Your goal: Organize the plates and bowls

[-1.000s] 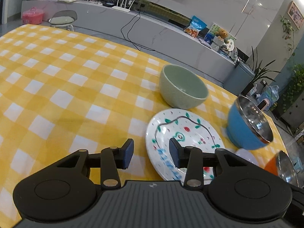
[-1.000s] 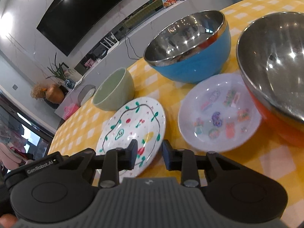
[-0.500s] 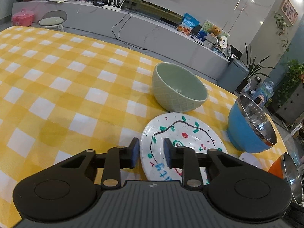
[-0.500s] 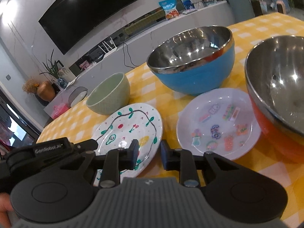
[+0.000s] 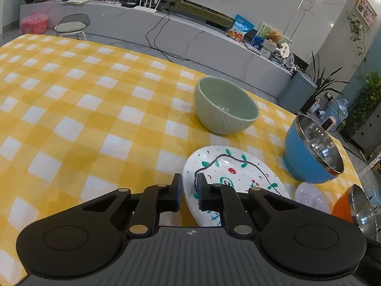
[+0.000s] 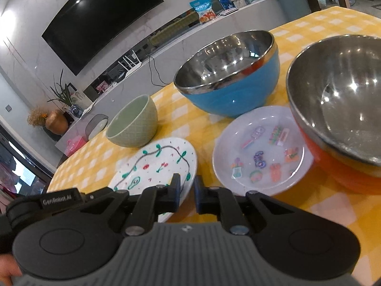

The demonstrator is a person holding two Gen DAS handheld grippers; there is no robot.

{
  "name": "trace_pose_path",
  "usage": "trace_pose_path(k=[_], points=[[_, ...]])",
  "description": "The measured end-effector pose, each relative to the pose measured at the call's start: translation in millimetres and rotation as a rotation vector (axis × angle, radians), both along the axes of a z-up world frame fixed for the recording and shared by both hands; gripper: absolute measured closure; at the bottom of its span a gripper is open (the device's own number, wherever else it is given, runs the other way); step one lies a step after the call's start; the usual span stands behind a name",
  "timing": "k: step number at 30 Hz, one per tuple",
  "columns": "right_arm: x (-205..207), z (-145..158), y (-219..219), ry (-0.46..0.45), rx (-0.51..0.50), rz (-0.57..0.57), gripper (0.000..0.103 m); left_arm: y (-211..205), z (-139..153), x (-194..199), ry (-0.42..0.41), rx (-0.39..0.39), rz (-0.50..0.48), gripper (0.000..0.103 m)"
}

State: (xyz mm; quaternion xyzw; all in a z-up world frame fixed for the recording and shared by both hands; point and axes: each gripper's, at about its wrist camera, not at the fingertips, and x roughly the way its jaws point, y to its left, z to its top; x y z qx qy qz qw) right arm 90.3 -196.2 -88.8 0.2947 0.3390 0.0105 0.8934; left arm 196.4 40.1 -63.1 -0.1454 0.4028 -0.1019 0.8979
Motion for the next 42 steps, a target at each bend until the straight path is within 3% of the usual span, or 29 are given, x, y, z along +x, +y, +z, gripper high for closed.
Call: trace_pose_path(k=[9,12,14,19,24,26,42], points=[[-13.4,-6.8,8.8,0.008,0.01,0.022,0.093,10.8,-5.4,-16.7,0.022,0.005,0.035,0.091],[-13.7,-6.2,6.5,-0.012,0.026,0.017,0.087,10.6,-6.1,-16.0,0.009,0.01,0.056,0.081],[-12.4,-5.8,3.1,-0.027,0.023,-0.003,0.076,11.2,-8.0,-14.4,0.007,0.001,0.056,0.079],[-8.9,-9.7,0.9,-0.044,0.027,-0.006,0.077,9.9,-11.1,-12.2,-0.009,-0.01,0.037,0.079],[-8.5,-13.0,6.7,-0.062,0.022,0.022,0.085,4.7,-12.5,-13.8,-0.034,0.016,0.022,0.083],[-8.5,-12.0,6.9,-0.06,0.006,0.019,0.096,2.6,-11.7,-15.1,-0.042,0.034,0.024,0.085],[-26.1,4.2,-1.6,-0.05,0.07,0.036,0.097,17.3,11.0,-49.6,-0.058,-0.039,0.076,0.089]])
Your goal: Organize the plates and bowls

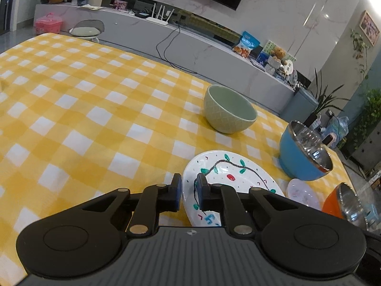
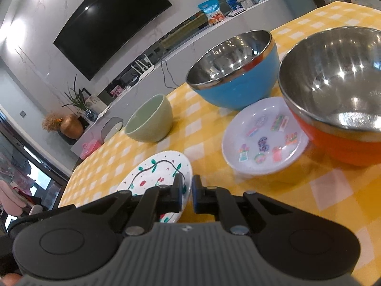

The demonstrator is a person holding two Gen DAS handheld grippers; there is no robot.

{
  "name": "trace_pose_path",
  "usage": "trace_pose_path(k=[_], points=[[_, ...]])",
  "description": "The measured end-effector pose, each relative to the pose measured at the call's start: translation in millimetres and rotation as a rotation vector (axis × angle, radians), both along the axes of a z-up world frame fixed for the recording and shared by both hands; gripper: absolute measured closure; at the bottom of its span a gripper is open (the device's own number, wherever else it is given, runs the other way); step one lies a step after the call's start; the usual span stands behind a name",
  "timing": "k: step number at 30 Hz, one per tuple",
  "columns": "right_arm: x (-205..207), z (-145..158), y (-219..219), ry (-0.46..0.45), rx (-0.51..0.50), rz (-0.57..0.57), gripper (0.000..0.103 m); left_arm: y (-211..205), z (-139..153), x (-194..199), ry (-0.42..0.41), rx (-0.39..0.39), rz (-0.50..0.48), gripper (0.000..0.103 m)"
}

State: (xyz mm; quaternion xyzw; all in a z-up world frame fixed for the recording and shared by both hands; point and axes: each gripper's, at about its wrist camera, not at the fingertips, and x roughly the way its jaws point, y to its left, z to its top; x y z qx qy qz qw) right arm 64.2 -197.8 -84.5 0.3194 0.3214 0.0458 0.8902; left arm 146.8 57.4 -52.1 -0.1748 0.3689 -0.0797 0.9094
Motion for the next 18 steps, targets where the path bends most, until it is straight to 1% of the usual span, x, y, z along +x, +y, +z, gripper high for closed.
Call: trace_pose_path(k=[10,18], points=[[-30.5,22.2,7.5,-0.011,-0.013,0.066,0.097,14.4,22.6,-43.3,-0.008,-0.032,0.049,0.089],[-66.7,23.0,9.0,0.037,0.009,0.111,0.096,14.8,38.3,-84.5,-0.013,-0.036,0.058,0.089]])
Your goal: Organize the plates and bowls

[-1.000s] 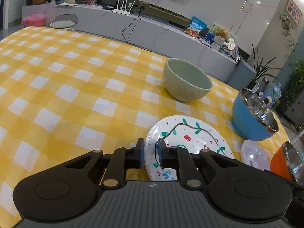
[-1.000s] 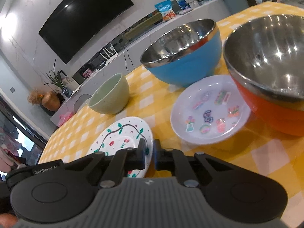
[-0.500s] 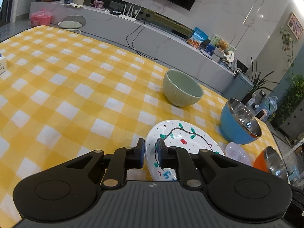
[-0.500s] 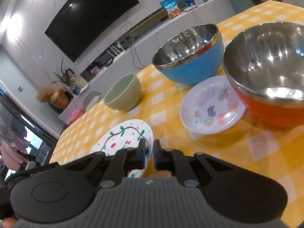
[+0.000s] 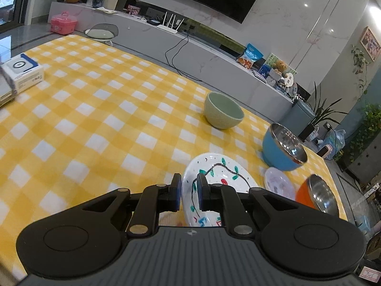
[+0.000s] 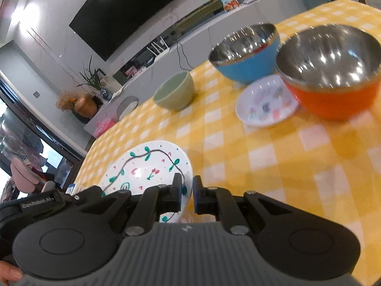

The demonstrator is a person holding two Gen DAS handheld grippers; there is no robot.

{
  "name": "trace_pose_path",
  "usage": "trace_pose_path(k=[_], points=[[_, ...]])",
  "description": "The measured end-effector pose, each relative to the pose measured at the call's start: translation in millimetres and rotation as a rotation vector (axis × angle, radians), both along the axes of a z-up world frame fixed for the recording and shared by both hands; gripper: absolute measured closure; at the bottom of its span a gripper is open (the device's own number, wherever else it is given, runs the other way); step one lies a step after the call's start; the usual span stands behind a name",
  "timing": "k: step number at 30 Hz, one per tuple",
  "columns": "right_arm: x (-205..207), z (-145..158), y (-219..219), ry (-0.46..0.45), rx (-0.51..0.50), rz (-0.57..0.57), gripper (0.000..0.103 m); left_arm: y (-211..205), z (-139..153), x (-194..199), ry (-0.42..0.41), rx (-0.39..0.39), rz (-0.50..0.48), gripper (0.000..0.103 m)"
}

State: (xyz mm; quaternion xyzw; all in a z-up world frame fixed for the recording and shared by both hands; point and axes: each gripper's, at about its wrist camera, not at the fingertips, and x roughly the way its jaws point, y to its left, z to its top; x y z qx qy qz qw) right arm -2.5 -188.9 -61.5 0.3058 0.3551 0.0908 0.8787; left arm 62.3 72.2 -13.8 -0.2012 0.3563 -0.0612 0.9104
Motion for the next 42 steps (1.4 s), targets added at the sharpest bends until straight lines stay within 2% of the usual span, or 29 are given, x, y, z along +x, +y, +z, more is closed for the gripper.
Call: trace_pose_path(k=[8,16,26,34,42], points=[[-31.0,6.5,2.1,0.003,-0.015,0.029,0.096,6.1,-4.2,-28.5,0.014,-0.011,0.023,0.089],[-41.2,1.2,11.6,0.017,-0.032,0.074,0.096,12.3,-17.3,-42.9,0.033,0.008,0.036,0.089],[-42.6,-2.4,18.6,0.014,-0.122,0.087,0.096,7.9,-36.9,-45.8,0.065,0.049,0.006,0.089],[-43.0,-4.1,24.3,0.001,-0.186,0.096,0.096,4.1,-38.8,-48.1,0.064,0.08,0.004,0.089],[-48.5,-4.1,33.4,-0.015,-0.271,0.097,0.096,-5.8,-38.2,-50.7,0.051,0.157,-0.006,0.089]])
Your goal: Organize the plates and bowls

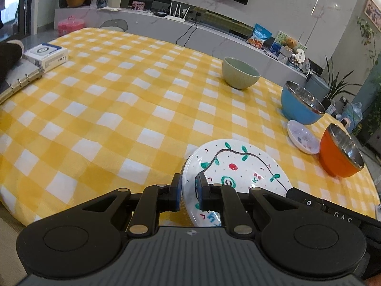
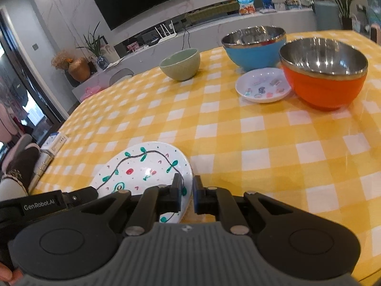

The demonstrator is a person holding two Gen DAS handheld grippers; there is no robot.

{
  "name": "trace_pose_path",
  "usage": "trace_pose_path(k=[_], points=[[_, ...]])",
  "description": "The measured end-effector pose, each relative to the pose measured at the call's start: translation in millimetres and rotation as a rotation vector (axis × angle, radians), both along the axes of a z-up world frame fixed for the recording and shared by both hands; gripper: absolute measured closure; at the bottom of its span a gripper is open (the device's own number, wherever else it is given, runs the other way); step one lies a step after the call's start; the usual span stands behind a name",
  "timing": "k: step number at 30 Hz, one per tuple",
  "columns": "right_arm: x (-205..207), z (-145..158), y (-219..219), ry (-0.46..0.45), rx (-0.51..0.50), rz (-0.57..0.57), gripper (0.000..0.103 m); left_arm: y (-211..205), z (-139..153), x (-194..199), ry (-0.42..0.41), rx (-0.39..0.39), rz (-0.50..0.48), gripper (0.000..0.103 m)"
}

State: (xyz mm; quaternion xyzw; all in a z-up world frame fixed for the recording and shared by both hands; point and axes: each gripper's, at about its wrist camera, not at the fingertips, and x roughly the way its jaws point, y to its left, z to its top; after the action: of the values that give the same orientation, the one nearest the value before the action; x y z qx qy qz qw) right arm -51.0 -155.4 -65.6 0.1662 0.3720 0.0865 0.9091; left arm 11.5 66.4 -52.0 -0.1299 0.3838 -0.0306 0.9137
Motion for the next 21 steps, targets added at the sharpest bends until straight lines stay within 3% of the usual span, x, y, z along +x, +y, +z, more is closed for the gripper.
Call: trace_pose_path(k=[13,21], points=[[-0.1,-2.6,4.8,-0.009,-0.039,0.0,0.097,-10.2,-2.4,-1.8,-0.005,0.096,-0.019,0.091],[0.5,-3.5,5.8,-0.018,-0.038,-0.008,0.098,-12.4,-4.0,-3.6,-0.027,0.115,-0.015,0.091]])
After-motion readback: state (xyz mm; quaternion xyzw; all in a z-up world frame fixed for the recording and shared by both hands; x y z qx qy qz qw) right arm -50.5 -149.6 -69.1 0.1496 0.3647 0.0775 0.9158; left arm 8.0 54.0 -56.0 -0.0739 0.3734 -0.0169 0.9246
